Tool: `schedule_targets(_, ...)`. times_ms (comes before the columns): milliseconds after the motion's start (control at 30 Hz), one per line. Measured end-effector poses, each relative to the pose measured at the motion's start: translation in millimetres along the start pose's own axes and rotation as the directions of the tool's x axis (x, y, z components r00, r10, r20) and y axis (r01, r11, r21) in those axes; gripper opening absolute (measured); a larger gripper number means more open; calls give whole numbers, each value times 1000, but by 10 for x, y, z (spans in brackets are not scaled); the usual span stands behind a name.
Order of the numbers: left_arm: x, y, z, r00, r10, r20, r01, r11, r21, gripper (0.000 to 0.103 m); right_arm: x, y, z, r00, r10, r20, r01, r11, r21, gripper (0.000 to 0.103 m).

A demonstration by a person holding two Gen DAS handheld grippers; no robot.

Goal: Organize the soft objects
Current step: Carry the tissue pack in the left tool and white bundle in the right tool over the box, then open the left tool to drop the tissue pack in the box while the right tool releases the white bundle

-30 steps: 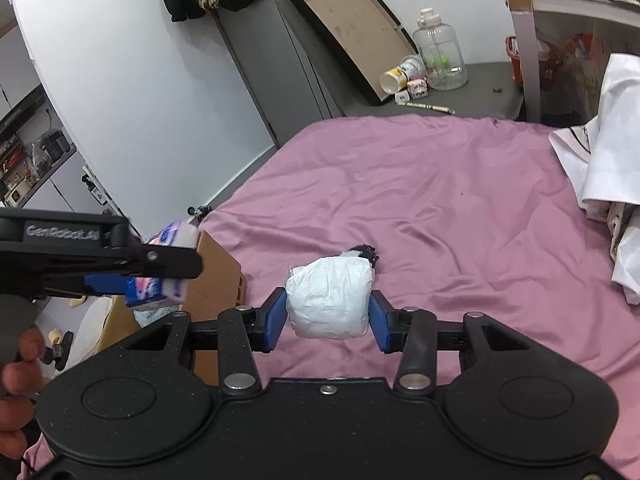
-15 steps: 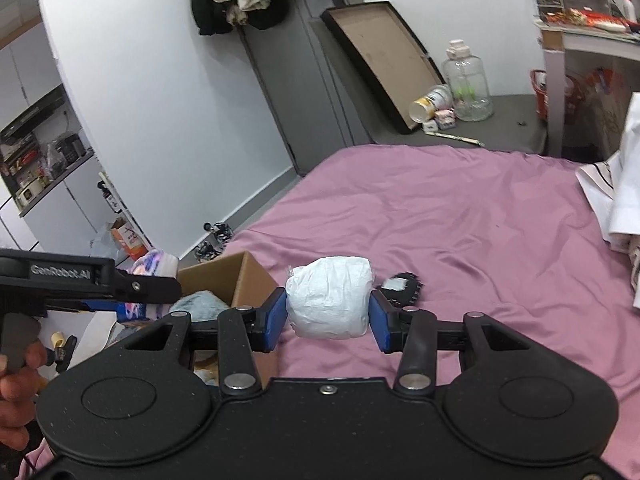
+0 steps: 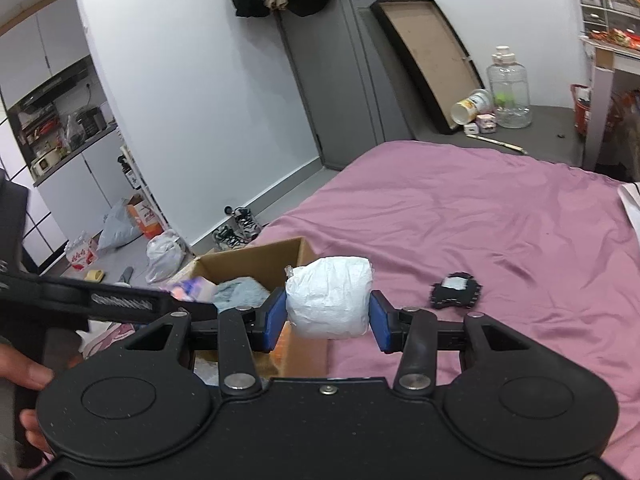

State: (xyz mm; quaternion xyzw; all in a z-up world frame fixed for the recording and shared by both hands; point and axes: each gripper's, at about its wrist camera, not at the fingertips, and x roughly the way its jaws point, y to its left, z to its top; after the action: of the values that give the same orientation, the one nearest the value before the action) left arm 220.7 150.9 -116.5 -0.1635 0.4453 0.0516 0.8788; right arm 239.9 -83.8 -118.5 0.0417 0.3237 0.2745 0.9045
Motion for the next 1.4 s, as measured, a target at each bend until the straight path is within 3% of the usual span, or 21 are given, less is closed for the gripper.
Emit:
schedule_targets(300, 121, 105, -63, 999, -41, -15, 41, 999, 11, 71, 153, 303, -55, 1000, 7, -6, -8, 999, -45, 44)
schedule_targets(567, 69, 166, -10, 997, -75, 16, 76, 997, -26, 78, 199, 408, -78, 1000, 14, -5, -14, 998, -62, 44)
schedule_targets(1033, -52, 269, 111, 998, -18, 53, 21, 997, -69, 80, 255, 477, -127, 998, 62, -20, -63, 996, -63, 45)
schedule_targets(1200, -53, 261, 113, 999, -9, 50, 12, 997, -72, 80, 277, 538, -153, 996, 86, -39, -89, 993, -82, 54)
schedule_targets(1267, -72, 250, 118, 998, 6, 56, -2, 998, -67, 80, 251, 536, -148, 996, 88, -32, -90, 993, -82, 68)
schedule_targets(1400, -121, 218, 144, 997, 37, 63, -34, 998, -54, 80, 152, 433, -77, 997, 75, 2, -75, 996, -56, 71)
